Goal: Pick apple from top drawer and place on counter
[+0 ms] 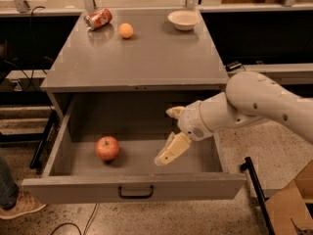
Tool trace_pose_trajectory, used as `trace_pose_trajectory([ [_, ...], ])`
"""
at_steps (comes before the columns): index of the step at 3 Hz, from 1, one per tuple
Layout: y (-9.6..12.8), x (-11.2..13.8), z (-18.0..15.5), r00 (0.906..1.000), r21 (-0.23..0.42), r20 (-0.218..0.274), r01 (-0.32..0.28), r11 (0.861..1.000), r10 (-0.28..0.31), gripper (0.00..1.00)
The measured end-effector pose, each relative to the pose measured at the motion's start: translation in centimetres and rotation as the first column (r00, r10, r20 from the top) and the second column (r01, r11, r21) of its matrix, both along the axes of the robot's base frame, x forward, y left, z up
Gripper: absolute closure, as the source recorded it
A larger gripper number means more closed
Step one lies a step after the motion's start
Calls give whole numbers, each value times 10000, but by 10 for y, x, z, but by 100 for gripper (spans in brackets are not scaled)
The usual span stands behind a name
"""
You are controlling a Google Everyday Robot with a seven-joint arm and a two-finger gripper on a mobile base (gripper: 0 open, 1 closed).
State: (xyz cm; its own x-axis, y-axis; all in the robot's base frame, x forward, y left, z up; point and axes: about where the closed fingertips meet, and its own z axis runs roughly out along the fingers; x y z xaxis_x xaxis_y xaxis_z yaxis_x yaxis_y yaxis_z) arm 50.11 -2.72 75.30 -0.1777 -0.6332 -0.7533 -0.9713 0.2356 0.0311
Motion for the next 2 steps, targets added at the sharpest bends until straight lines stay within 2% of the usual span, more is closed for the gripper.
trace_pose_trajectory([
  [1, 30, 39, -28, 9960, 625, 623, 599, 9962, -638, 0],
  [2, 30, 39, -28, 9960, 625, 622, 598, 9963, -636, 0],
])
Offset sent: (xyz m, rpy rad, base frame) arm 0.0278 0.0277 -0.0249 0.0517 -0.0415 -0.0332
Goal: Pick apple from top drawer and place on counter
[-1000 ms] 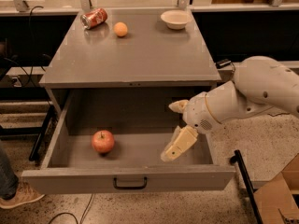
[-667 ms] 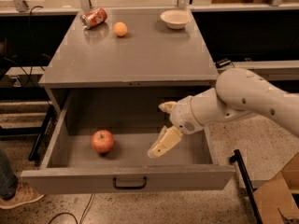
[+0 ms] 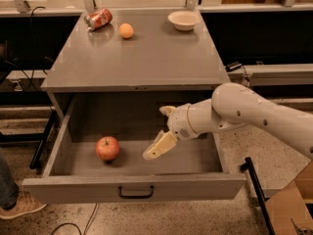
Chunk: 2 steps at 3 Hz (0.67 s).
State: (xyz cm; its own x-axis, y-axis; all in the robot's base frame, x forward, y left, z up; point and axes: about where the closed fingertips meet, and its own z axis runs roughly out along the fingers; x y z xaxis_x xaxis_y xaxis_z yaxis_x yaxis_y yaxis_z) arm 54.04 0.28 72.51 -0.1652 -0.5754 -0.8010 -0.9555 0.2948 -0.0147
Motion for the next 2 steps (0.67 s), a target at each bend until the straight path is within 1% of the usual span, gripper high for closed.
trace_pose_trajectory([
  [1, 21, 4, -19, 9999, 89, -95, -120, 9999, 121, 0],
  [2, 61, 16, -43, 9998, 529, 16, -219, 9984, 219, 0],
])
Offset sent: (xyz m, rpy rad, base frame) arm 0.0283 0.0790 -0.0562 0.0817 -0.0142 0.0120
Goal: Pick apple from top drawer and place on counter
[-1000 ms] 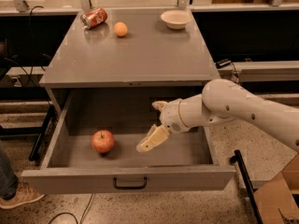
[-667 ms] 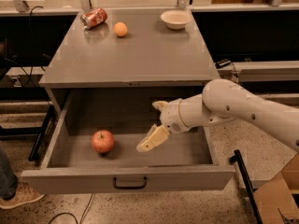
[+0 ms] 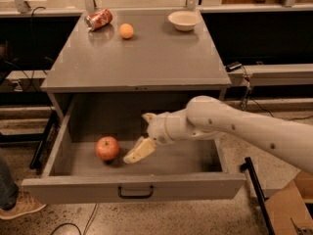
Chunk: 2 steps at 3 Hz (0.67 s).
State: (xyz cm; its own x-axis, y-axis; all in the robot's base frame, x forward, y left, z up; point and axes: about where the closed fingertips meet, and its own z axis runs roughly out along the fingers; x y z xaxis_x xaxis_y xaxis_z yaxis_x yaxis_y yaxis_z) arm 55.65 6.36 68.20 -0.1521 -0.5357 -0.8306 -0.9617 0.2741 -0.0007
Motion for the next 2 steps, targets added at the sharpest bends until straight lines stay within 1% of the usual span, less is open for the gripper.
trace_pose_trajectory([
  [1, 25, 6, -15, 10000, 257, 61, -74, 9996, 72, 0],
  [2, 55, 10, -30, 9994, 480, 42, -340, 9983, 338, 0],
])
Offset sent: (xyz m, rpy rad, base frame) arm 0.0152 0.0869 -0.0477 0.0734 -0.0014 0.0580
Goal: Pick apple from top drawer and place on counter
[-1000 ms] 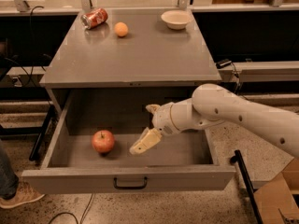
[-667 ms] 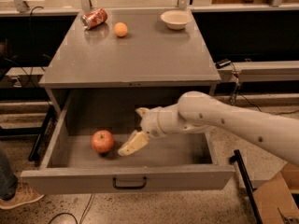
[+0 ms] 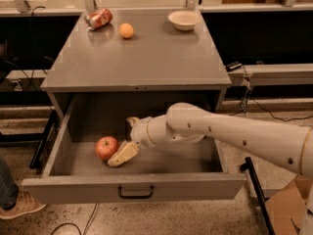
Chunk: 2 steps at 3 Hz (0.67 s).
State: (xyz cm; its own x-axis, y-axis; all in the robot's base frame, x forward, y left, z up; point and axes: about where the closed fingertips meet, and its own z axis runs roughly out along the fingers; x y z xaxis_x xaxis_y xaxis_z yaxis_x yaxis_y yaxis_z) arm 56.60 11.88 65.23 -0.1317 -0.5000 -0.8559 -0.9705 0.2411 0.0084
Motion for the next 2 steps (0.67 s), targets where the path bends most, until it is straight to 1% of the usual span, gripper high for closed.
trace_pose_trajectory([
  [1, 27, 0, -10, 9995, 227, -21, -318, 9992, 319, 0],
  [2, 46, -1, -24, 9982, 200, -120, -592, 9980, 594, 3],
])
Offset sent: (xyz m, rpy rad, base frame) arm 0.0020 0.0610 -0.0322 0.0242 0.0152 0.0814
